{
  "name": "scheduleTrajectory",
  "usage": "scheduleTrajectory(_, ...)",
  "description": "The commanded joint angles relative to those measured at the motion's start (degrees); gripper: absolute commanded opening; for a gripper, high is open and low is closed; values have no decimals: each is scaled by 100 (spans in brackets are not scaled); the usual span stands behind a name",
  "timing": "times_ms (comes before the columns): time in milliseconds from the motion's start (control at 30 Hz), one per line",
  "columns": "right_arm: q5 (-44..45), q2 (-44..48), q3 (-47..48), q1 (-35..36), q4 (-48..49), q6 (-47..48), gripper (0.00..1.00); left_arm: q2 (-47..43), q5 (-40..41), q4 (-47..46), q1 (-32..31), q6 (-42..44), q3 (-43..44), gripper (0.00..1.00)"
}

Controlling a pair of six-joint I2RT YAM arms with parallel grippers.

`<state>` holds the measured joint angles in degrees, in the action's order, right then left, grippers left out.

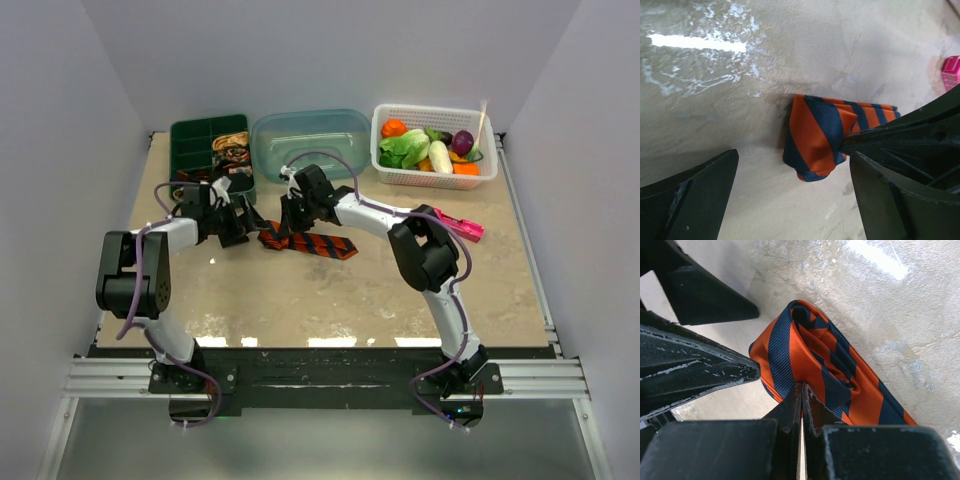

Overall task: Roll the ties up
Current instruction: Roll the tie at the center of the board.

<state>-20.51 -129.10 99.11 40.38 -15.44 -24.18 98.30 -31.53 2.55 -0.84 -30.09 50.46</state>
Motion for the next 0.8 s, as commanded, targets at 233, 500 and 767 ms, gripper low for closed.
scheduleTrajectory(233, -207, -28, -147, -92, 32, 186, 0, 225, -381, -703, -136, -261, -141, 97)
scheduleTrajectory(500, -770, 508, 284, -153, 331, -174, 0, -785, 234, -404, -136, -120, -598, 84)
scheduleTrajectory(767, -129, 176, 714, -215, 367, -245, 0, -1507, 604, -430, -285, -252, -1275, 30)
